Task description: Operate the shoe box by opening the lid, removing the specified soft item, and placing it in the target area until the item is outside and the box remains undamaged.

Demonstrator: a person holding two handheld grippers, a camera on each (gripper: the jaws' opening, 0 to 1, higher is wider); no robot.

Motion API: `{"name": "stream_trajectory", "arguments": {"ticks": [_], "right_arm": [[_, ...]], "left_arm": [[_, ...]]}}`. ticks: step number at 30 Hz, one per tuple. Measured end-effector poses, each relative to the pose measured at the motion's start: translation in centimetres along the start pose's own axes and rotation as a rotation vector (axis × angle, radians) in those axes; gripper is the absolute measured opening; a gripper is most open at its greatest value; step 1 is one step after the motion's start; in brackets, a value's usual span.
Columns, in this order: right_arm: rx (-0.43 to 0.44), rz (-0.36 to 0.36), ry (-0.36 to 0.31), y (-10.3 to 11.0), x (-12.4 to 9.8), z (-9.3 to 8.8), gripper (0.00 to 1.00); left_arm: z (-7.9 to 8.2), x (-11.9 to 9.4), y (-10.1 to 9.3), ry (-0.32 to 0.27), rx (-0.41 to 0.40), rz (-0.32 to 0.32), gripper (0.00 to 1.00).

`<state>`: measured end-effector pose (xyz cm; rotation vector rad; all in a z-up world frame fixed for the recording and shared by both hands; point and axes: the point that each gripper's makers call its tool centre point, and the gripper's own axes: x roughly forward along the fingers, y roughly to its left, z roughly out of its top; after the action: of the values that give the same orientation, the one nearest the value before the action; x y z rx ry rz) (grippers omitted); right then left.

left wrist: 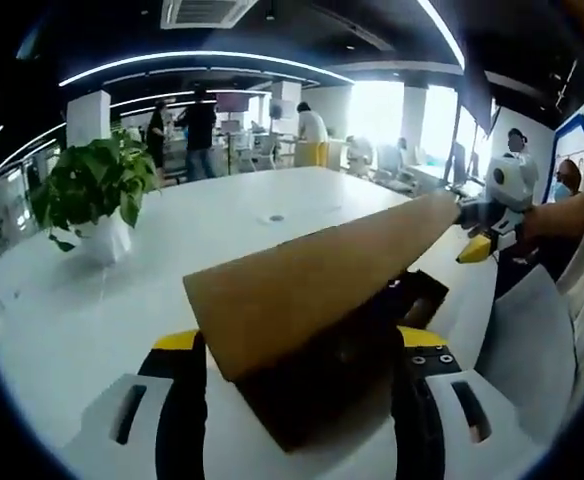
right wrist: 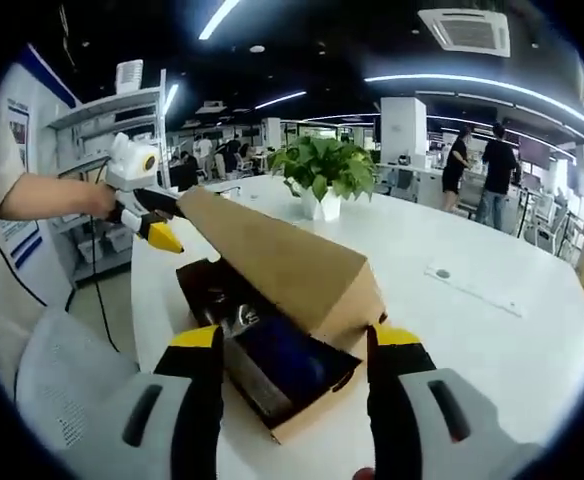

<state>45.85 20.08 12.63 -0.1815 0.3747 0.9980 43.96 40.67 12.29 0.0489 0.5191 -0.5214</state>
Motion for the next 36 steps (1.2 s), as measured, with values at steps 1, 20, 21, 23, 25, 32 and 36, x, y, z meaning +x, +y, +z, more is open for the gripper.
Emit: {"name": "stream_trajectory", "arguments": {"ticks": [1, 20, 21, 23, 25, 32, 36], "right_arm": [[-0.004, -0.001, 0.001, -0.1, 0.0, 0.1, 0.54], [-0.04, -0.033, -0.022, -2.4, 0.9, 2.2, 0.51], [-0.039, -0.035, -0.024, -2.5, 0.9, 2.3, 0.5], [-0.042, -0.038, -0.025, -2.7, 1.0, 2.4, 0.5], [-0.043, -0.04, -0.025, -3.0, 1.2, 2.6, 0.5], [-0.05, -0.05, -0.03, -3.8, 1.7, 3.1, 0.49], [-0.049, -0.057, -0.033, -4.4, 2.0, 3.4, 0.49]], "left_arm": [[0.1, 0.0, 0.2, -0.002, -0.001, 0.004, 0.73], [2.7, 0.6, 3.7, -0.045, -0.029, 0.12, 0.41], [2.8, 0.7, 3.7, -0.045, -0.026, 0.125, 0.39], [3.0, 0.7, 4.0, -0.048, -0.026, 0.134, 0.35], [3.2, 0.7, 4.5, -0.051, -0.032, 0.145, 0.3], [3.9, 1.2, 6.0, -0.054, -0.031, 0.179, 0.2], [4.2, 1.4, 6.6, -0.054, -0.024, 0.203, 0.13]]}}
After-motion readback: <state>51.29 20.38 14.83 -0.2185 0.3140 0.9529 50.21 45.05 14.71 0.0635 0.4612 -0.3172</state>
